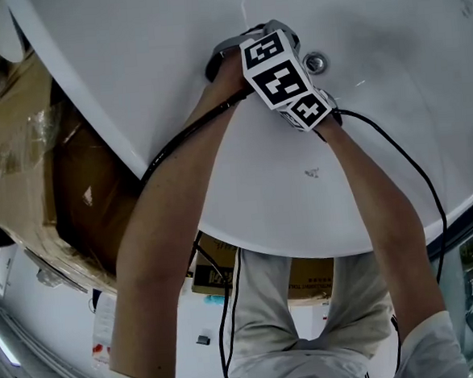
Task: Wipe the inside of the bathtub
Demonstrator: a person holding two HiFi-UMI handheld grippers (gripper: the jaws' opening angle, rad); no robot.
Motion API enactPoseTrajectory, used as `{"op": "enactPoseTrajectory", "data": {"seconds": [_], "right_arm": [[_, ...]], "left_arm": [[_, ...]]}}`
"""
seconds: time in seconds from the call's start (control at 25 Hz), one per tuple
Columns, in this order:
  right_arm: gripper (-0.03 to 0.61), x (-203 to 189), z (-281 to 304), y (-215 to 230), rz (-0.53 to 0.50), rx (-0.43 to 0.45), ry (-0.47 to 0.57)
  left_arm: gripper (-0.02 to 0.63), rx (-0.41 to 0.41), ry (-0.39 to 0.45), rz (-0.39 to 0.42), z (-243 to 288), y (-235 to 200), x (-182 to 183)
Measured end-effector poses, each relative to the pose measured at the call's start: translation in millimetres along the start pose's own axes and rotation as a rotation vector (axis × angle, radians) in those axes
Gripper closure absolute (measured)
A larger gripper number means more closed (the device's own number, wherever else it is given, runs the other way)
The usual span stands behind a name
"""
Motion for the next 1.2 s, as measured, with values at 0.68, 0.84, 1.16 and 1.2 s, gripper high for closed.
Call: {"op": "enactPoseTrajectory", "data": {"seconds": [0.68,0.84,1.16,1.2], "right_arm": [[0.522,3,-20,-39,-0.016,0.068,0.074],[0.523,5,-26,-51,-0.019,0.089,0.096],[0.522,5,-37,-73,-0.031,0.109,0.127],[0.523,6,-39,-76,-0.033,0.111,0.132]], "left_arm": [[0.614,-0.011,-0.027,-0.003,-11,16,-5],[0.614,-0.014,-0.031,0.005,-15,22,-6],[0.614,-0.007,-0.033,-0.013,-19,26,-6],[0.614,-0.006,-0.035,-0.015,-19,26,-6]]}}
Point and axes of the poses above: the fingertips, and each gripper's own axes: z forward along the fingers, y to its right, x out of its top, the point moved 8 cm from there along -z, backward along the fingers, and after that the axes turned 1 degree about -z, right-handed, at the moved point
